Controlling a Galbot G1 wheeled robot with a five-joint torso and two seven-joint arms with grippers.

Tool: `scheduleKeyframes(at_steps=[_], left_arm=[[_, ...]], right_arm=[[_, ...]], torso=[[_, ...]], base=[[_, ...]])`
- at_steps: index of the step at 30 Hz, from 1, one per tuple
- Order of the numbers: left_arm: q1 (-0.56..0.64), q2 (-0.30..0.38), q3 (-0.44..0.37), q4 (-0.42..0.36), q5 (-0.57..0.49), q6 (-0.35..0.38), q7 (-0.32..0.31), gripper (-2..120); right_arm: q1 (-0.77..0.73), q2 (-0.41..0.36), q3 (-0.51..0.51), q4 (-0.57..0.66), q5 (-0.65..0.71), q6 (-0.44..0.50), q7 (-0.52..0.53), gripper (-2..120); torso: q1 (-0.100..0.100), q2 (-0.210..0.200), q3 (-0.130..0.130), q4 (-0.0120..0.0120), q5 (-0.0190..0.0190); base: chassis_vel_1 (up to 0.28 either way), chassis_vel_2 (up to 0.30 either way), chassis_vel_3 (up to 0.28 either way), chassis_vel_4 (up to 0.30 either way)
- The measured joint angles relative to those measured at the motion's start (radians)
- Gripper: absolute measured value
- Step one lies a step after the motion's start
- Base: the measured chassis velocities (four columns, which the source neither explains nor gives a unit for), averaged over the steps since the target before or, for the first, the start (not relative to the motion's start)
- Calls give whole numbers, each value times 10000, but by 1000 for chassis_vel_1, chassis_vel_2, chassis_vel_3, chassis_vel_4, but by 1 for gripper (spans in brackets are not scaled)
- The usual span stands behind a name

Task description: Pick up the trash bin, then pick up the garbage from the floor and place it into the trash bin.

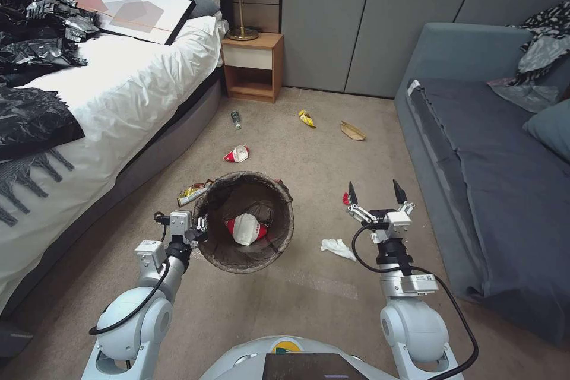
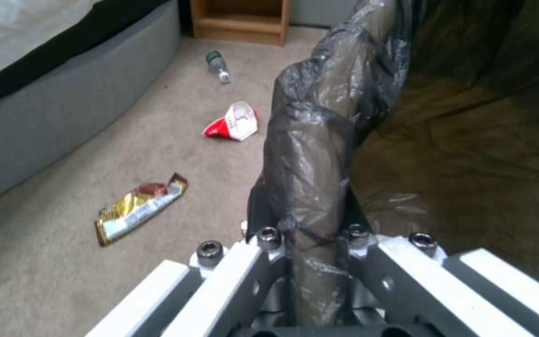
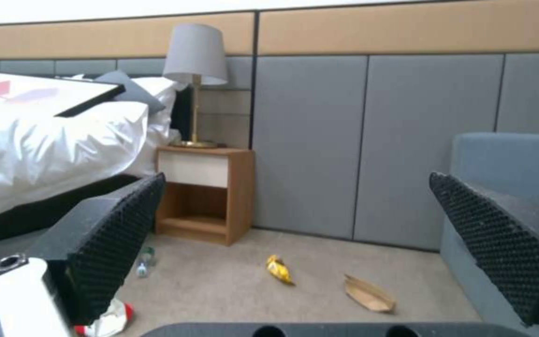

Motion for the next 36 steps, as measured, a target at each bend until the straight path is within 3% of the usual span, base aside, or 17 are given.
scheduleKeyframes(at_steps=[13,19,23,25,26,29,36], left_arm=[[-3,7,0,0,0,0,0,0],[-15,18,-18,-1,-32,-57,2,0],[-50,33,-28,-11,-64,-81,17,0],[-71,41,-29,-12,-66,-81,23,0],[-71,41,-29,-12,-66,-81,23,0],[-136,46,-21,0,-68,-78,25,0],[-198,52,-21,152,-72,-76,30,0]], right_arm=[[142,-74,185,-22,-337,497,-356,100],[363,-545,321,-31,-388,139,-260,100],[533,-1141,539,18,-126,-931,-432,100],[604,-1555,730,55,353,-1954,-1030,100],[604,-1555,730,55,353,-1954,-1030,100],[755,-2444,767,-331,951,-3554,-1598,100],[971,-3628,326,-1381,1342,-4448,-2057,100]], torso=[[0,0,0,0,1],[0,0,-1,0,1],[0,0,0,-1,2],[0,0,0,0,1],[0,0,0,0,1],[0,0,0,0,3],[0,0,0,0,3]], base=[[-68,67,65,-65],[0,0,0,0],[0,0,0,0],[0,0,0,0],[0,0,0,0],[0,0,0,0],[0,0,0,0]])
